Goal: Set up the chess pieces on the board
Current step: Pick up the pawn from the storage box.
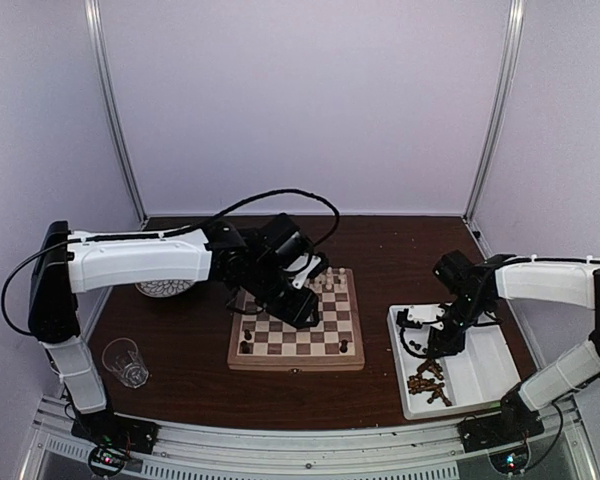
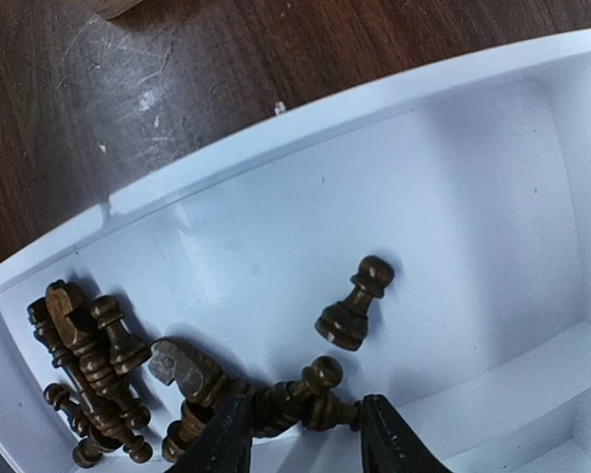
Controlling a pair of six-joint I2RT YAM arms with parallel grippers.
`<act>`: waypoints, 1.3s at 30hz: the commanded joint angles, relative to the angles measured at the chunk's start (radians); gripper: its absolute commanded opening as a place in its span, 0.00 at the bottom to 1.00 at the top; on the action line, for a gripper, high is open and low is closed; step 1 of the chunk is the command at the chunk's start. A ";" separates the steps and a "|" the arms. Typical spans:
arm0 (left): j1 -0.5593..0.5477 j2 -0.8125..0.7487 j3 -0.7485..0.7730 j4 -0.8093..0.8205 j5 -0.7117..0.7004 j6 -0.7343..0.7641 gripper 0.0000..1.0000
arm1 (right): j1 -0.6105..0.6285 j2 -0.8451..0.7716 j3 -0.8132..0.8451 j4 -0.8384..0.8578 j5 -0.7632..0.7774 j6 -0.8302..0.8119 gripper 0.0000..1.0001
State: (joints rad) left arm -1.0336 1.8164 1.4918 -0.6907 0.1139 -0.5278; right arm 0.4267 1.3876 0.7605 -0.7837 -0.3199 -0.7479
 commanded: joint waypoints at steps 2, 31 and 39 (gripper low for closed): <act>0.007 -0.062 -0.045 0.092 -0.020 -0.035 0.41 | 0.029 0.052 0.044 0.075 0.055 0.053 0.41; 0.006 -0.054 -0.068 0.130 -0.027 -0.056 0.41 | 0.078 0.158 0.058 0.112 0.138 0.143 0.30; 0.006 -0.052 -0.067 0.125 -0.029 -0.053 0.41 | 0.078 0.154 0.056 0.102 0.149 0.146 0.14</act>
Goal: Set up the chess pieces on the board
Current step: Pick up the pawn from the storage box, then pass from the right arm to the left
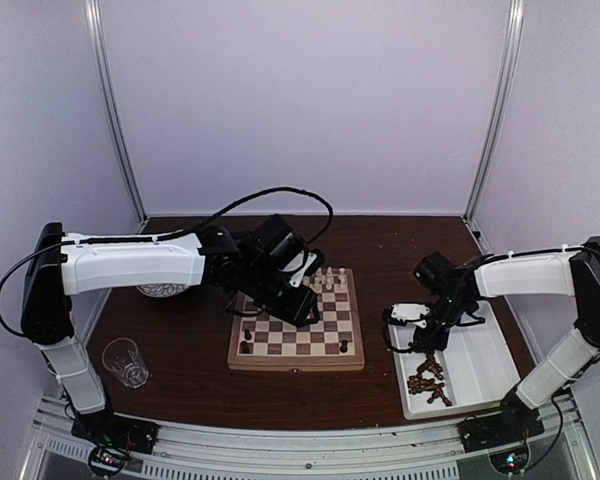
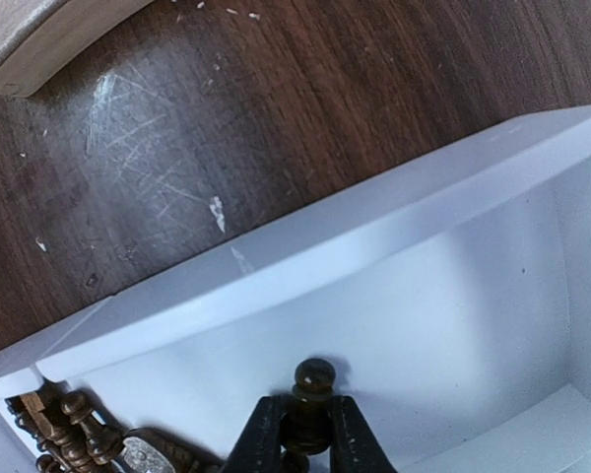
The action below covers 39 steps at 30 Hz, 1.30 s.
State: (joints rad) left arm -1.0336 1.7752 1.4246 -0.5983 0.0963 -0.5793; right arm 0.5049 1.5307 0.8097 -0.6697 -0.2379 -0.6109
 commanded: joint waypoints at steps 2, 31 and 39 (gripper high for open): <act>0.006 -0.011 0.001 0.032 -0.011 -0.002 0.41 | 0.000 0.004 0.014 -0.020 0.065 0.011 0.09; 0.010 0.023 0.035 0.541 0.282 -0.077 0.41 | -0.002 -0.346 0.299 -0.291 -0.583 0.085 0.06; 0.010 0.015 -0.023 0.564 0.235 -0.346 0.41 | 0.041 -0.384 0.328 -0.340 -0.507 0.040 0.06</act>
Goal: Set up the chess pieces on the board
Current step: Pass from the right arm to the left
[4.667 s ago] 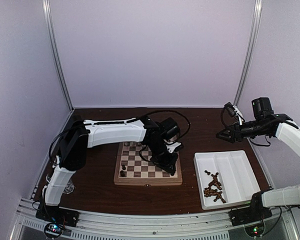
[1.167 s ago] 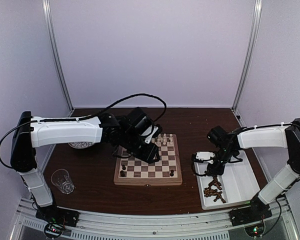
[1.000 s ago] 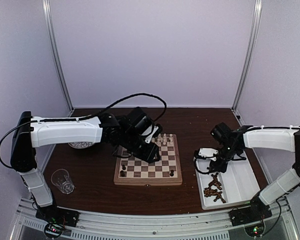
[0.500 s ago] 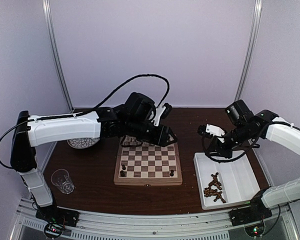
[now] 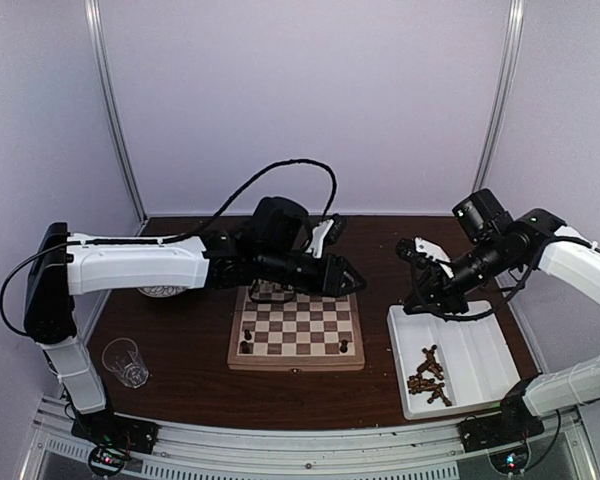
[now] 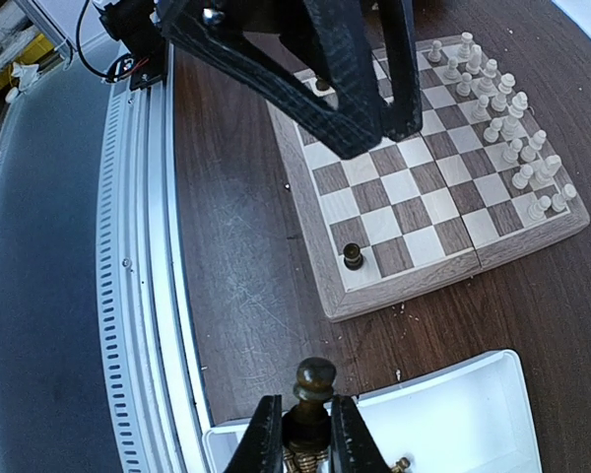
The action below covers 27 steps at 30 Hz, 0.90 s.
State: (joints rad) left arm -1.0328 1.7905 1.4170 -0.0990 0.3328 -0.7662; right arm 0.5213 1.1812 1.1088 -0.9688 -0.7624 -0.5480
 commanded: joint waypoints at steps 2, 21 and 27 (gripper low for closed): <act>0.010 0.019 -0.013 0.089 0.035 -0.216 0.41 | 0.037 -0.036 0.032 -0.050 0.040 -0.041 0.06; -0.027 0.154 0.000 0.442 0.223 -0.504 0.36 | 0.138 0.006 0.089 -0.012 0.263 -0.065 0.06; -0.036 0.165 0.019 0.448 0.243 -0.509 0.36 | 0.143 0.011 0.089 0.002 0.279 -0.053 0.05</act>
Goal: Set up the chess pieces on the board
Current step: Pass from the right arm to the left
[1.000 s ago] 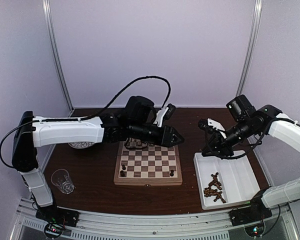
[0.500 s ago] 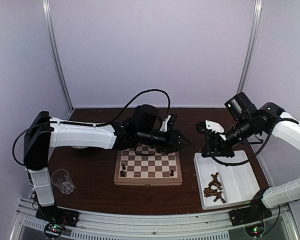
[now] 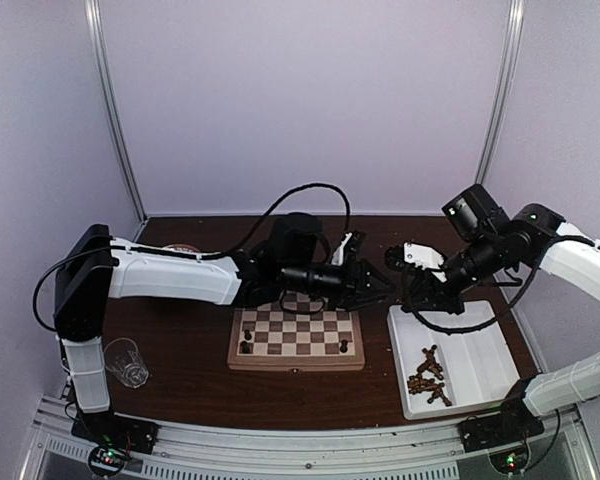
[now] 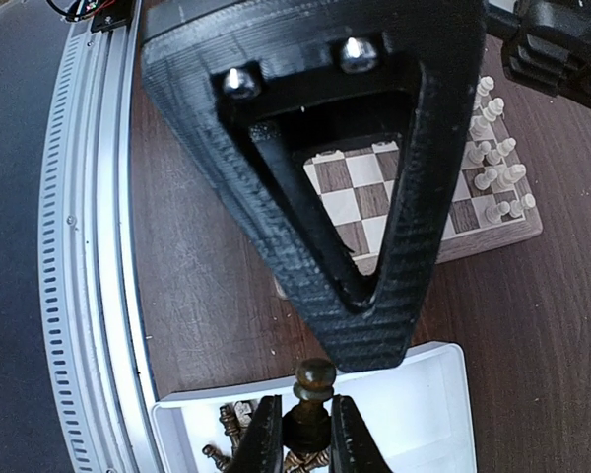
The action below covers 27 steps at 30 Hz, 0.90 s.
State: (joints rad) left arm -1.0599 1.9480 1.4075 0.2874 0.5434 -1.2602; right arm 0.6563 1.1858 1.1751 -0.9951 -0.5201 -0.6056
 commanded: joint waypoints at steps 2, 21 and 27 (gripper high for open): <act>-0.014 0.012 0.038 0.050 0.039 -0.015 0.36 | 0.009 0.009 0.025 0.036 0.044 0.008 0.05; -0.024 0.049 0.074 0.029 0.059 -0.011 0.24 | 0.009 0.012 0.034 0.044 0.017 0.021 0.05; -0.024 0.058 0.080 0.035 0.059 -0.010 0.15 | 0.009 0.010 0.031 0.038 -0.003 0.016 0.05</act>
State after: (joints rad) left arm -1.0801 1.9850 1.4517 0.2867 0.5880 -1.2743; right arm 0.6571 1.2011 1.1782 -0.9646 -0.4931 -0.5953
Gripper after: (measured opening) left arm 0.184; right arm 0.142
